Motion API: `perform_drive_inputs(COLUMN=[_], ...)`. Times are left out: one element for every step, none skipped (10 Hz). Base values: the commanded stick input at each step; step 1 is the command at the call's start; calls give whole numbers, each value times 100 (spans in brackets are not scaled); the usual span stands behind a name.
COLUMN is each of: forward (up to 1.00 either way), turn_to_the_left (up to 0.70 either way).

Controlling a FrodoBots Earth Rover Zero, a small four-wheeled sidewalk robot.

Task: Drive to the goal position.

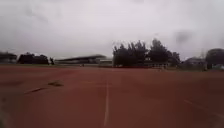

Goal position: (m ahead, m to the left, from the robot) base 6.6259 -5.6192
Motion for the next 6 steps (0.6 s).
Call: perform_drive_inputs(forward=[50, 50, 50, 50, 50, 50], turn_to_the_left=[0, 0, 0, 0, 0, 0])
